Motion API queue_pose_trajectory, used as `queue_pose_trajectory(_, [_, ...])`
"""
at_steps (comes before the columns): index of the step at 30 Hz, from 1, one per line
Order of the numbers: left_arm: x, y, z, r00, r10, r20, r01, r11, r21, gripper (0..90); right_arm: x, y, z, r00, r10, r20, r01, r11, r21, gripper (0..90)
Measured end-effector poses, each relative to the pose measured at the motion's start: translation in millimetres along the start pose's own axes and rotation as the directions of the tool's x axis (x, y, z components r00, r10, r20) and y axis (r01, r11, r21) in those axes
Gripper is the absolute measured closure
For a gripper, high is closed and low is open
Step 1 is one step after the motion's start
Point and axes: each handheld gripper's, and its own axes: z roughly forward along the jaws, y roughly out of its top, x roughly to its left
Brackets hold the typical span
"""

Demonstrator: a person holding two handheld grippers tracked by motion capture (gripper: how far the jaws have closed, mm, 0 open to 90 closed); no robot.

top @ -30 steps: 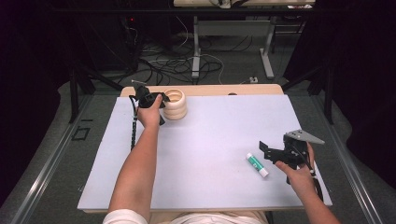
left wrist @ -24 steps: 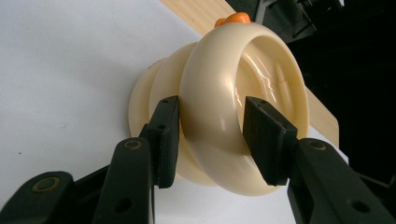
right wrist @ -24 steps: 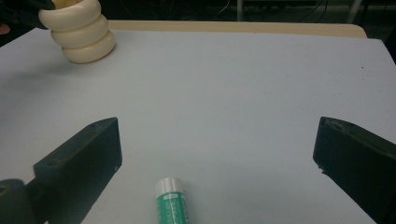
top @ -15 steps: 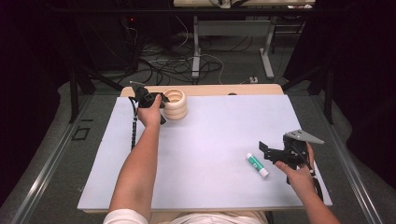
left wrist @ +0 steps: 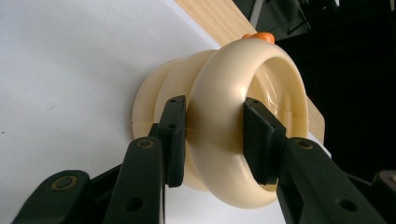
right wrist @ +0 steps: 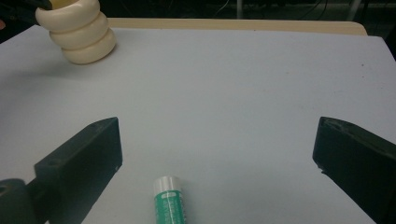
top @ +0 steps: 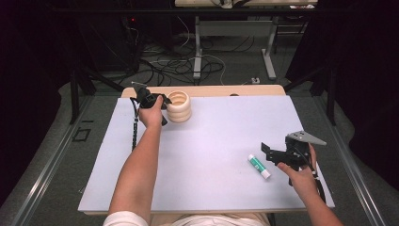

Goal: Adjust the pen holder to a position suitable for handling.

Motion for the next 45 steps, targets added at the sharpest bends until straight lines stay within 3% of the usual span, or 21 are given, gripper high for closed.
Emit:
queue_pose_trajectory(10, [-8.6,-7.6,-6.0,0.9972,0.075,0.0,-0.075,0.9955,0.057,66.1,1.8,-0.2,0.5,1.0,0.004,0.004,-0.004,1.0,-0.001,1.0])
queue_pose_trajectory(13, [-11.0,-10.1,-8.1,0.9949,0.101,0.003,-0.101,0.9925,0.069,66.7,1.6,0.6,-1.5,1.0,0.0,0.006,0.0,1.0,0.026,1.0])
queue_pose_trajectory(15, [-12.5,-12.0,-9.0,0.9935,0.114,0.001,-0.114,0.9905,0.077,67.3,1.6,0.2,-0.2,1.0,-0.001,0.005,0.001,1.0,0.004,1.0])
queue_pose_trajectory(22, [-17.9,-21.1,-13.7,0.9856,0.169,0.005,-0.168,0.9806,0.1,67.9,1.7,0.1,0.1,1.0,0.003,0.009,-0.003,1.0,0.002,1.0])
queue_pose_trajectory(24, [-18.7,-22.9,-15.7,0.9839,0.178,0.012,-0.179,0.9778,0.109,67.9,1.6,0.7,-1.5,1.0,0.0,0.008,0.0,1.0,0.026,1.0])
queue_pose_trajectory(28, [-21.5,-27.3,-21.4,0.977,0.212,0.022,-0.213,0.9682,0.131,67.8,1.5,0.1,0.3,0.9999,0.0,0.012,0.0,1.0,-0.008,1.0])
queue_pose_trajectory(31, [-22.2,-31.5,-24.6,0.9756,0.218,0.029,-0.219,0.9672,0.128,67.8,2.3,0.0,0.2,0.9999,0.009,0.009,-0.009,1.0,-0.006,1.1])
queue_pose_trajectory(32, [-21.2,-32.2,-26.6,0.9719,0.233,0.036,-0.236,0.9611,0.144,67.8,2.4,0.1,0.2,0.9999,0.009,0.008,-0.009,1.0,-0.008,1.0])
queue_pose_trajectory(36, [-22.3,-37.4,-31.0,0.9679,0.248,0.042,-0.251,0.9557,0.153,67.8,2.1,0.3,0.2,0.9999,0.003,0.01,-0.003,1.0,-0.009,1.1])
queue_pose_trajectory(39, [-23.2,-41.4,-35.4,0.9563,0.289,0.046,-0.292,0.941,0.171,67.7,1.9,0.8,-0.6,1.0,-0.001,0.01,0.001,1.0,-0.002,1.0])
queue_pose_trajectory(41, [-24.4,-45.1,-37.3,0.9556,0.289,0.055,-0.295,0.9399,0.172,67.7,1.7,0.8,-0.4,0.9999,-0.004,0.011,0.004,1.0,-0.009,1.1])
queue_pose_trajectory(45, [-24.6,-52.5,-41.5,0.9474,0.313,0.067,-0.32,0.9278,0.192,67.7,1.8,1.0,-1.0,1.0,-0.005,0.009,0.005,1.0,-0.003,1.1])
